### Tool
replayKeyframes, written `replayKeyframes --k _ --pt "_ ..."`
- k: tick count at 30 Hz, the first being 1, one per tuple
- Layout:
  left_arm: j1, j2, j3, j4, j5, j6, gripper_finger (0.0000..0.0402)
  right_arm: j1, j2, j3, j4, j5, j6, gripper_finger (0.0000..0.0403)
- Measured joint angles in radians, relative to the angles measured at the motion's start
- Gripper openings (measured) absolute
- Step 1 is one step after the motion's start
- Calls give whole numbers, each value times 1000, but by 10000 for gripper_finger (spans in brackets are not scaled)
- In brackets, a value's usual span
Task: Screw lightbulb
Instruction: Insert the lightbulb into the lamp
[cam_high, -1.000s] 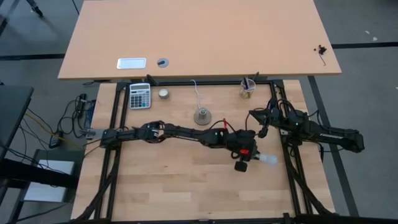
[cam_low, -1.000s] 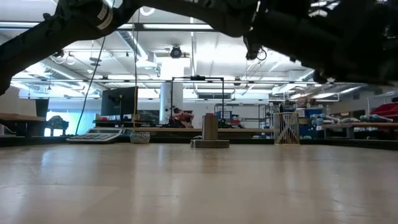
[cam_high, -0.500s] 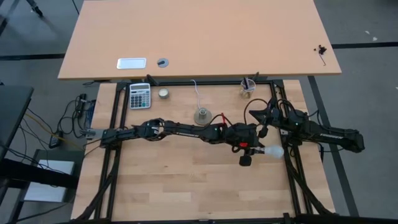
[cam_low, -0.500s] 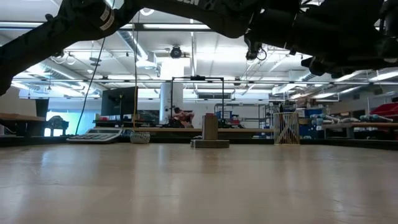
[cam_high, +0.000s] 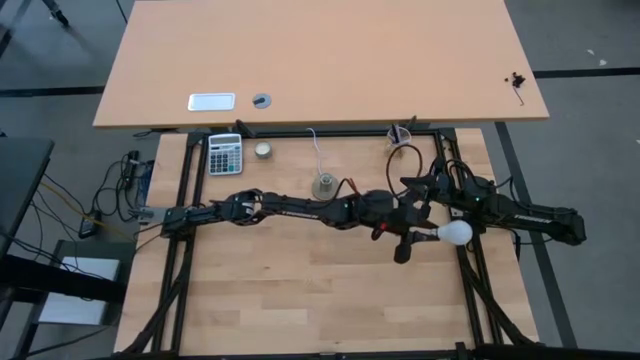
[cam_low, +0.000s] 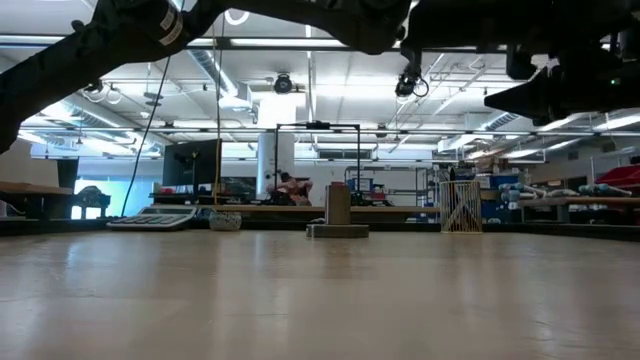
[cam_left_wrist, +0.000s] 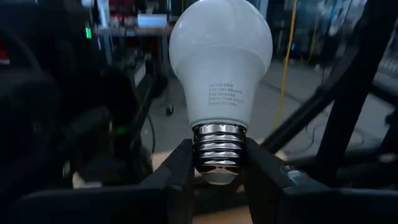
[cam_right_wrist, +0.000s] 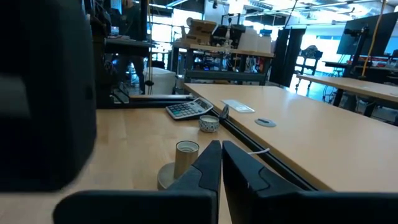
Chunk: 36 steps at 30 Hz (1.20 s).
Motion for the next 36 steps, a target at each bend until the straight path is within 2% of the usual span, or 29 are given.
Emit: replayKeyframes --k 11,17,24,30,36 --pt "4 0 0 79 35 -32 94 0 0 0 0 0 0 23" --pt "4 0 0 130 93 -63 94 0 0 0 0 0 0 24" --pt "14 1 0 260 144 -131 94 0 0 0 69 0 3 23" --pt "32 1 0 277 159 -159 94 0 -1 0 153 0 130 24" --pt "42 1 0 283 171 -157 94 0 0 0 173 11 164 24"
